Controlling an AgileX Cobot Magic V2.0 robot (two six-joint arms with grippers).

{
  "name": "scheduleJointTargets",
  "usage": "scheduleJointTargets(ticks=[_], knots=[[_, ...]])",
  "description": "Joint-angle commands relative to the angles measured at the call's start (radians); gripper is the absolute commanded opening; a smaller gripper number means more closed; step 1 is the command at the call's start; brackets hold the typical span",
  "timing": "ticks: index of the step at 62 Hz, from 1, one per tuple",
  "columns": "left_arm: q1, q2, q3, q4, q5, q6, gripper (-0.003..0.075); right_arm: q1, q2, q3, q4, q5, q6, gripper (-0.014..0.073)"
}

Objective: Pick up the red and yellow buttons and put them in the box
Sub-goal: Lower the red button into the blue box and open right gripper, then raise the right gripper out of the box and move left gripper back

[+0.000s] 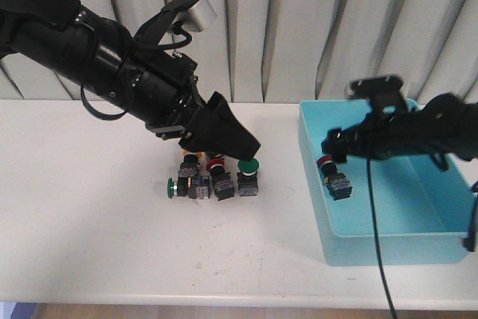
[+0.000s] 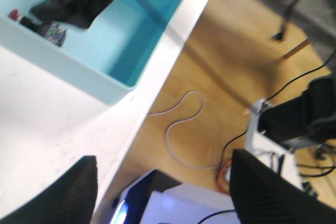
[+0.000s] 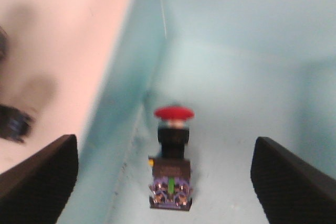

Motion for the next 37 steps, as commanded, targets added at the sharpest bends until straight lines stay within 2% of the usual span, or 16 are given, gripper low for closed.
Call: scheduleJointTargets(ticks=[1,10,20,28,37], knots=[[-0.004,-0.044,-0.03,0.025,0.007,-0.005,0.0502,-0.004,-0.162,-0.029,0.008,0.001,0.0,0.0609],[-0.004,-0.044,-0.03,0.115,0.007,-0.013,0.0502,-0.004,-0.352,-0.028,0.01,0.089,0.0,0.0569],[-0.004,-0.039,-0.03,0.251,0.007,-0.038,0.0502,-0.004,-0.546,-0.027,0.04,0.236,0.0,0.0566],[-0.004,-0.028,-0.029,0.35,-0.006,-0.075,0.0502,-0.004,-0.682,-0.026,0.107,0.413,-0.004,0.0566],[-0.004,-0.013,-0.029,0.436,-0.095,-0.124,0.0502,-0.004,-0.815,0.021,0.211,0.543,-0.017,0.0566]])
